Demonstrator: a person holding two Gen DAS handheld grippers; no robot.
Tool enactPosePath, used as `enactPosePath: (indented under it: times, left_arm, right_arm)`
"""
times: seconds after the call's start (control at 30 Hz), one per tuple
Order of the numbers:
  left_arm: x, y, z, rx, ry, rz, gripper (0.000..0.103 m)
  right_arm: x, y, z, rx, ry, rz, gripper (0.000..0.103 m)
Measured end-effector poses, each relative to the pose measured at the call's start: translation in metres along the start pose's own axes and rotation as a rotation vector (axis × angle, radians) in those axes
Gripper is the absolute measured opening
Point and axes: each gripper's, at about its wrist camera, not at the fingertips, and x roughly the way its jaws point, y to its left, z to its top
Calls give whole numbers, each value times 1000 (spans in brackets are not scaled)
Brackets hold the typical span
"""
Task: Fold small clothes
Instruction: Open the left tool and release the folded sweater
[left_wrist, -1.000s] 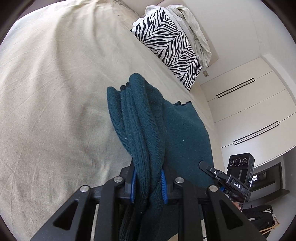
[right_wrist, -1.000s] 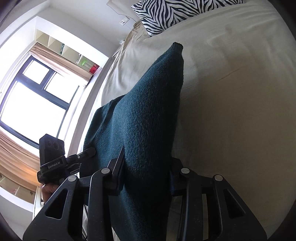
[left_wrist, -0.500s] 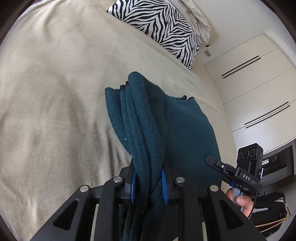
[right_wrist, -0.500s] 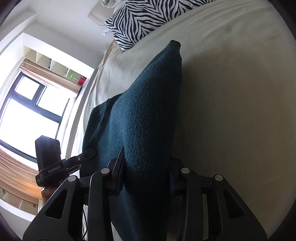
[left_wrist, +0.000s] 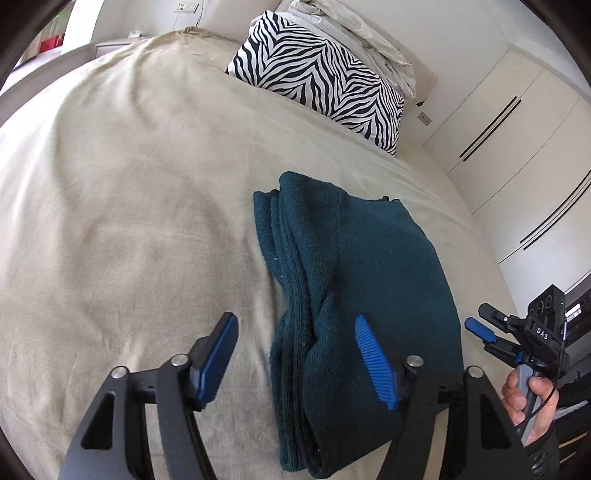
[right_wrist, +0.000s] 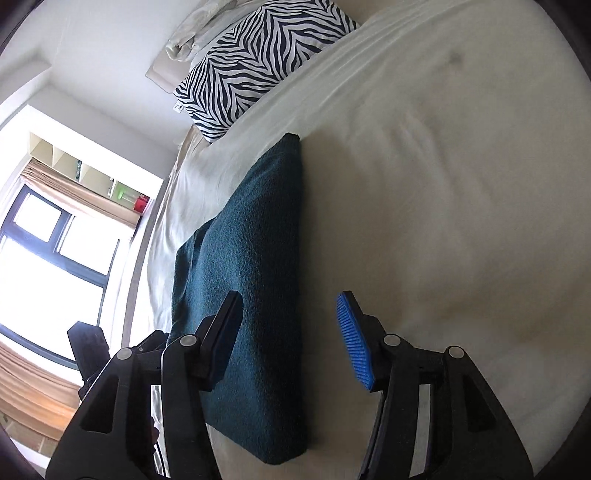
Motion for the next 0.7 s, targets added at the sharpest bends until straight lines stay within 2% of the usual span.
enactPosePath:
  times: [0.07, 0.1, 0.13, 0.2, 0.27, 0.33, 0.4, 0.47, 0.53, 0.57, 0.67, 0.7]
  left_arm:
    - [-25, -18, -10, 64, -76, 87, 100]
    - [-37, -29, -15, 94, -114, 123, 102]
    - [-51, -40, -19, 125, -155, 166, 103]
    - [-74, -64, -26, 168, -250, 309, 103]
    - [-98, -85, -32, 194, -346, 401, 103]
    - [-119, -98, -36, 208, -426, 423, 103]
    - [-136, -105, -37, 212, -485, 384, 103]
    - [-146, -107, -38, 227, -486, 312, 103]
    - [-149, -113, -40, 225, -445, 246, 103]
    - [-150, -115, -42, 214, -434, 267, 103]
    - [-149, -125, -51, 204, -420, 399, 103]
    - [-149, -127, -54, 205, -412, 404, 103]
  right_arm:
    - [-21, 21, -11, -65, -34, -73, 58]
    - [-33, 35, -19, -114, -62, -114, 60]
    - [-43, 52, -29, -167, -98, -166, 63]
    - [-60, 87, -46, -283, -175, -251, 72]
    - [-74, 114, -62, -372, -247, -303, 86]
    - [-85, 132, -72, -419, -281, -315, 90]
    - [-92, 144, -78, -421, -279, -309, 90]
    - [-104, 148, -84, -408, -284, -304, 90]
    - [-119, 158, -93, -407, -299, -300, 90]
    - [-125, 162, -97, -412, -311, -303, 90]
    - [-132, 172, -109, -439, -324, -339, 93]
    - [-133, 174, -114, -444, -321, -352, 93]
